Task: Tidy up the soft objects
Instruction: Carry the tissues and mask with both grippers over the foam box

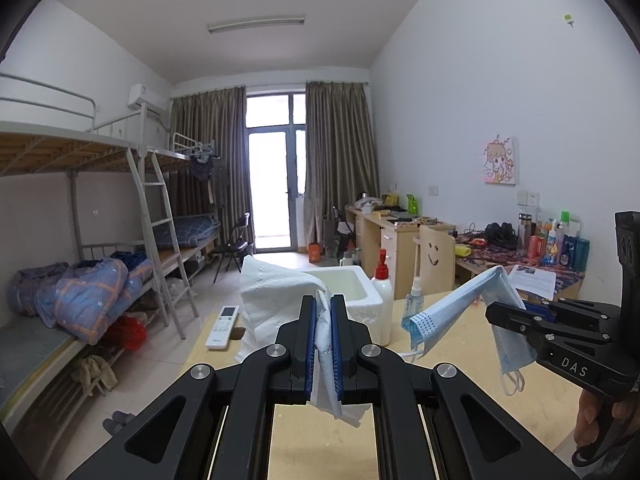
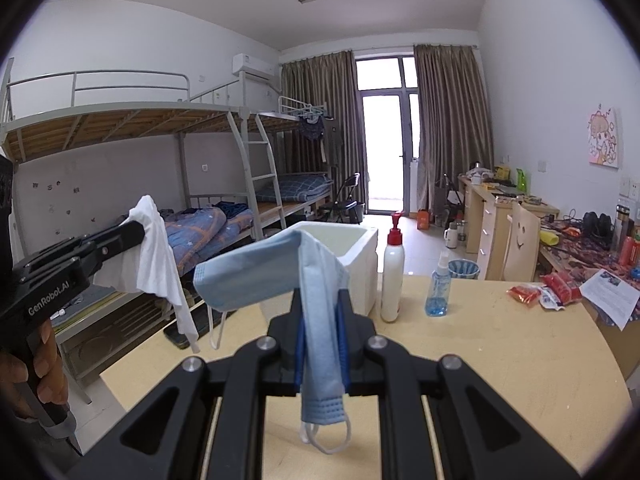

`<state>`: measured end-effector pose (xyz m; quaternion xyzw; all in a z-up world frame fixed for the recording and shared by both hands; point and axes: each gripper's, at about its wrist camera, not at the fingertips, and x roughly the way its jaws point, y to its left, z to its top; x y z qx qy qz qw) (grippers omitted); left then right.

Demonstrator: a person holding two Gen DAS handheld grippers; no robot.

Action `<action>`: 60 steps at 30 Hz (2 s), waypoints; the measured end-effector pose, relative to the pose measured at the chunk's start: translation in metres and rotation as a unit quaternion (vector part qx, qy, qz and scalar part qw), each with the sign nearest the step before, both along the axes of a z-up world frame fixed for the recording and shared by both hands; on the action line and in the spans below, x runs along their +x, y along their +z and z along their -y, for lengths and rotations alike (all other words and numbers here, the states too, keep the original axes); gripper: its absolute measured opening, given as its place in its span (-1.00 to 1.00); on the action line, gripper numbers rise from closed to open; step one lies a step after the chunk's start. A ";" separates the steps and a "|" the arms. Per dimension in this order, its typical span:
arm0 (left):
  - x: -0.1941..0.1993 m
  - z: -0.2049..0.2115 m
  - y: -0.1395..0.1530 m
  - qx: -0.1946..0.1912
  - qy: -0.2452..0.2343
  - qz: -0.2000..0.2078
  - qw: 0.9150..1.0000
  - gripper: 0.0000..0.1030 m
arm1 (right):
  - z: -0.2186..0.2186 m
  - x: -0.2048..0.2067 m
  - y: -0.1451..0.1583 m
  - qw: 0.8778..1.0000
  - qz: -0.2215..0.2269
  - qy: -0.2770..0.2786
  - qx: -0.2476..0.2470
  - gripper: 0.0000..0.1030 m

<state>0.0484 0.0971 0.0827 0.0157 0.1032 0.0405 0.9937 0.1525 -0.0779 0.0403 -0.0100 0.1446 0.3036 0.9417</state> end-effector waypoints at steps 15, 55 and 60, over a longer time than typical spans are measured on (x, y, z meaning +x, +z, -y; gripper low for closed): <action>0.043 -0.014 0.015 -0.007 0.007 -0.001 1.000 -0.85 | -0.017 0.034 0.021 1.000 -0.001 0.000 -0.011 -0.67; 0.163 -0.045 0.038 -0.015 0.007 -0.017 1.000 -0.85 | -0.068 0.139 0.046 0.999 -0.014 -0.020 -0.026 -0.67; 0.178 -0.045 0.031 -0.015 0.005 -0.029 0.999 -0.85 | -0.068 0.152 0.042 0.999 -0.021 -0.024 -0.031 -0.67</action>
